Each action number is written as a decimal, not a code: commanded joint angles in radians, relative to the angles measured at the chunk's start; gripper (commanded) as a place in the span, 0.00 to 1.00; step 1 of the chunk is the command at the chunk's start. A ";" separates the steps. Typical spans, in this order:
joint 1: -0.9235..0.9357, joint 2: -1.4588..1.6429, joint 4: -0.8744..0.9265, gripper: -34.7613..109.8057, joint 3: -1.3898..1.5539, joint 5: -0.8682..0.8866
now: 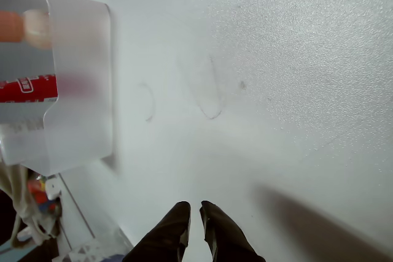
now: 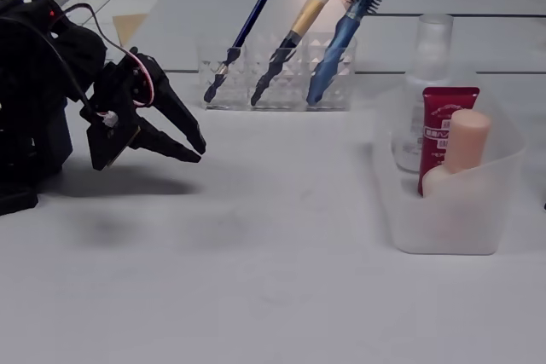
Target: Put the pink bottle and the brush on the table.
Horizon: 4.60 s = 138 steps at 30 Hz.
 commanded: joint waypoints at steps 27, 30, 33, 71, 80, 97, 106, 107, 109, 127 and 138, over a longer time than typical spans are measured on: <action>0.012 0.025 0.012 0.24 0.000 -0.014; 0.012 0.025 0.012 0.24 0.000 -0.015; 0.012 0.025 0.012 0.24 0.000 -0.014; 0.011 0.025 0.012 0.24 0.000 -0.021; 0.012 0.025 0.032 0.24 -0.063 -0.092; 0.028 0.012 0.147 0.24 -0.284 -0.451; 0.038 -0.043 0.175 0.24 -0.383 -0.664; 0.041 -0.051 0.176 0.24 -0.388 -0.693; 0.052 -0.063 0.167 0.24 -0.391 -0.735; 0.189 -0.287 -0.307 0.24 -0.256 -1.161; 0.175 -0.495 -0.712 0.24 -0.187 -1.325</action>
